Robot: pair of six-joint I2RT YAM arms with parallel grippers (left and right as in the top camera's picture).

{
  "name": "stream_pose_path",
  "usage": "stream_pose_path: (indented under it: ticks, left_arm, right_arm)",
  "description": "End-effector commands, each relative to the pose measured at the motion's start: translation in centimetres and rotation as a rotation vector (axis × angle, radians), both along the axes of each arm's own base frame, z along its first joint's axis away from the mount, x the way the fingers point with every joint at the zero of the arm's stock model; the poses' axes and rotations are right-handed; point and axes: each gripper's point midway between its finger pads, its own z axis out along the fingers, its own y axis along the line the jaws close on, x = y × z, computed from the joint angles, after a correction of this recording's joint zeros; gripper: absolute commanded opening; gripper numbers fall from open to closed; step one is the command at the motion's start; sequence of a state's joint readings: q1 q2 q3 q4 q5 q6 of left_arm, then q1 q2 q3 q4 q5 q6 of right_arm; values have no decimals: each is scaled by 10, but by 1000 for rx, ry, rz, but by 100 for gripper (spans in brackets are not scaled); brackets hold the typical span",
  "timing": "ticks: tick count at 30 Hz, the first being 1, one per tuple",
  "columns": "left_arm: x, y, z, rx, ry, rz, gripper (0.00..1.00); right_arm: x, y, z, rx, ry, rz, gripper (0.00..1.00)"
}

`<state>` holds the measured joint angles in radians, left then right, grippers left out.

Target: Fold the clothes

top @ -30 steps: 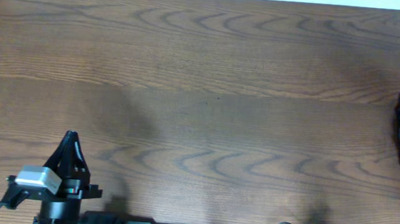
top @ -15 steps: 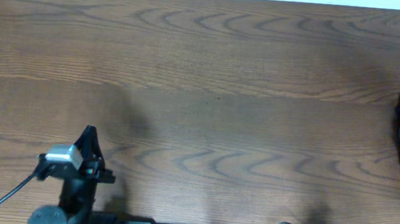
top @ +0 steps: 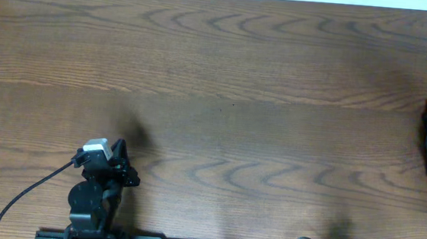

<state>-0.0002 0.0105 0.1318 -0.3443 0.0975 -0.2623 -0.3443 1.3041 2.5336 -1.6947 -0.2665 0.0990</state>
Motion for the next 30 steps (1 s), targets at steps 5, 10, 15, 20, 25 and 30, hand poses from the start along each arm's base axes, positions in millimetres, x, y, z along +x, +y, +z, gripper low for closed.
stream_pose_path:
  ticks: [5, 10, 15, 20, 25, 30]
  left_arm:
    - [1, 5, -11, 5, 15, 25, 6]
    - [1, 6, -11, 68, 15, 15, 12]
    - [0, 19, -12, 128, 20, 70, 22]
    - [0, 18, -12, 160, 26, 58, 43]
    - [0, 18, -12, 159, 24, 56, 80]
    - [0, 18, -12, 159, 24, 56, 98]
  right_arm:
    - [1, 3, -1, 16, 5, 10, 99]
    - [1, 3, -1, 16, 5, 10, 99]
    - [1, 3, -1, 16, 5, 10, 99]
    - [1, 3, -1, 16, 5, 10, 99]
    - [1, 3, -1, 16, 5, 10, 99]
    - [1, 3, -1, 16, 5, 10, 99]
